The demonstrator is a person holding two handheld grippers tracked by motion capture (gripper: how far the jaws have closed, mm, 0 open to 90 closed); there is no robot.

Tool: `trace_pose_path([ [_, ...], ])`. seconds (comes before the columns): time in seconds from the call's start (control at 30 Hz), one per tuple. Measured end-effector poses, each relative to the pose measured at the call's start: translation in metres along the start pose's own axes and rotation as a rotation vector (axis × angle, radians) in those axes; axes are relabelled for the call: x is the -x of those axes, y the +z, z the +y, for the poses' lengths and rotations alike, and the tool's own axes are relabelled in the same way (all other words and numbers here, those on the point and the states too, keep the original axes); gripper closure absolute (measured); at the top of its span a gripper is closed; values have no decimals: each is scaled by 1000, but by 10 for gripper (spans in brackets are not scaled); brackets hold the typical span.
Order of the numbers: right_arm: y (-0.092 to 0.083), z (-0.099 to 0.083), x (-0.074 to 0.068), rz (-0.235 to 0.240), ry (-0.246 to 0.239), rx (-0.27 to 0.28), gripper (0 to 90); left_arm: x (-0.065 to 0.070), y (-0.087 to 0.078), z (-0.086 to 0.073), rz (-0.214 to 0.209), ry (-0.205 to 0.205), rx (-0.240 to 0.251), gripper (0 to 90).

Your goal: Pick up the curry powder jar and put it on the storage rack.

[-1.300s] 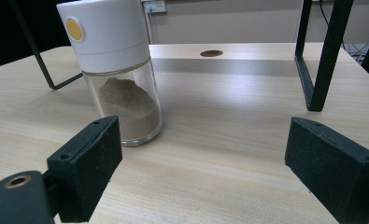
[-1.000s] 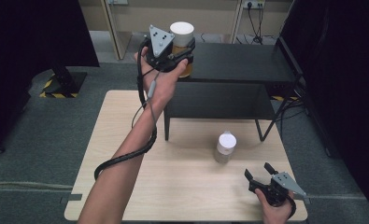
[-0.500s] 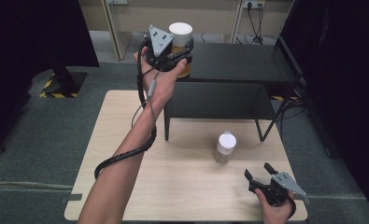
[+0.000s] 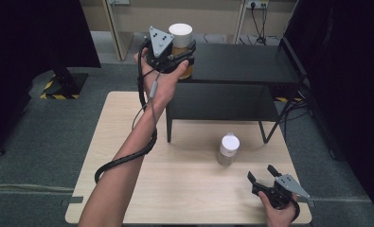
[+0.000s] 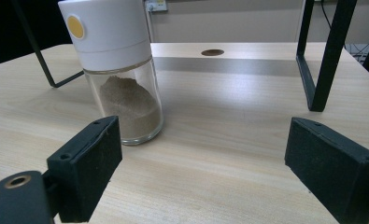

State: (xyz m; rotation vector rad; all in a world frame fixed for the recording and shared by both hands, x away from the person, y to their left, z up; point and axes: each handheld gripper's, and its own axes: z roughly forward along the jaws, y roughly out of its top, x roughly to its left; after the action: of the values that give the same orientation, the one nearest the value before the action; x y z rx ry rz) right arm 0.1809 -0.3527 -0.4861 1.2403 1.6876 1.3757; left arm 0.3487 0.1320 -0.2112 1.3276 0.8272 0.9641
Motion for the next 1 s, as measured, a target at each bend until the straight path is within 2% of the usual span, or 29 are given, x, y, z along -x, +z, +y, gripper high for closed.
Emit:
trace_pose_path([
  [0.33, 0, 0, 0, 0, -2, -1, 112, 9, -11, -4, 33, -9, 5, 180],
  [0.8, 0, 1, -1, 0, -5, -5, 112, 13, -35, -20, 1, -6, 50, 179],
  [1.0, 0, 1, -1, -2, -8, -5, 112, 13, -46, -27, -14, 9, 60, 180],
])
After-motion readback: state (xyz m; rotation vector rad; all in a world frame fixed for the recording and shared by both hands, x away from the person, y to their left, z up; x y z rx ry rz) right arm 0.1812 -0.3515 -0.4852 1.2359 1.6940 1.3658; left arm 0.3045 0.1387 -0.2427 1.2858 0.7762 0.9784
